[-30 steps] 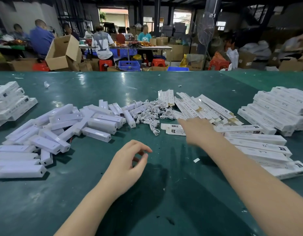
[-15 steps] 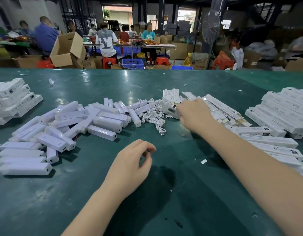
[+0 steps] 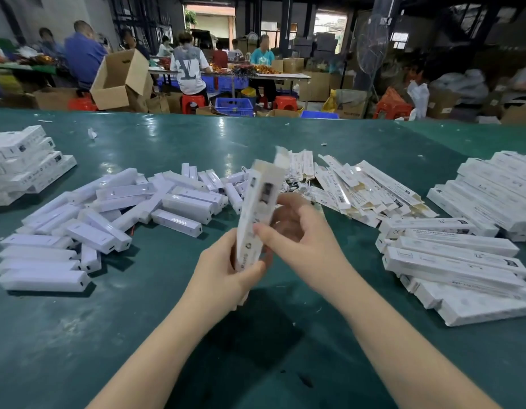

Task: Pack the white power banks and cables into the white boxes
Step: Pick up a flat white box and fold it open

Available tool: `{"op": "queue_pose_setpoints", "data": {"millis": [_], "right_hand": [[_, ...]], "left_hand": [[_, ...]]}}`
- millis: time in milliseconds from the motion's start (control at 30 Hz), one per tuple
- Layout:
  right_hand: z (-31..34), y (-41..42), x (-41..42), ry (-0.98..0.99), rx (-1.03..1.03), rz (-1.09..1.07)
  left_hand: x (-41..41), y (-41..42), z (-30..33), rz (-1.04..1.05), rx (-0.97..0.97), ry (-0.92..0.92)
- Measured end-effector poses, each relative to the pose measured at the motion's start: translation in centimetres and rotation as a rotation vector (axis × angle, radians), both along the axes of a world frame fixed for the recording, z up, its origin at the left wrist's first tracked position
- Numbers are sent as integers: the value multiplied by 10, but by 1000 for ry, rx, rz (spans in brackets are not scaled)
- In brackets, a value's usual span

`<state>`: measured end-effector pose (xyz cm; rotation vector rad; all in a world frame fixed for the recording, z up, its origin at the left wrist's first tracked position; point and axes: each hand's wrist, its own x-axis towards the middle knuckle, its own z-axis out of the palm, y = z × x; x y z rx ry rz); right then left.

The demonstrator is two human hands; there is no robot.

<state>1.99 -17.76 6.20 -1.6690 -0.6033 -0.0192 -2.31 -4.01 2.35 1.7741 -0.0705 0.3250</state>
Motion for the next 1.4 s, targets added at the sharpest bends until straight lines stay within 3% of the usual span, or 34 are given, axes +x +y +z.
{"op": "queue_pose_setpoints", "data": {"millis": [133,200,300,433,600,767,900,1133,1267,1400], "right_hand": [[-15,-2,-6,51,48,-26],[-21,0,-9,39,19,-43],[-26,6,-17,9,-59,-55],[-33,10,-25,-58,-128,-24],[-37,14,-29,66,-50,43],[-32,8,-26,-251,-236,-75],[-32,9,-28,-335,-283,-6],[-33,15,-35,-180,-150,-53],[-30,14,-34,-33,-69,-44],[-30,15,-34,-24,-74,-36]], "left_hand": [[3,4,9,-45,-568,116],[5,6,12,-44,-671,209],[7,4,9,-24,-697,321],[8,1,11,-6,-805,321],[12,1,14,-23,-932,314],[12,16,14,72,-1067,251],[14,18,14,184,-1173,258],[15,12,15,113,-1064,276],[14,9,16,99,-1076,240],[13,5,16,100,-1115,227]]}}
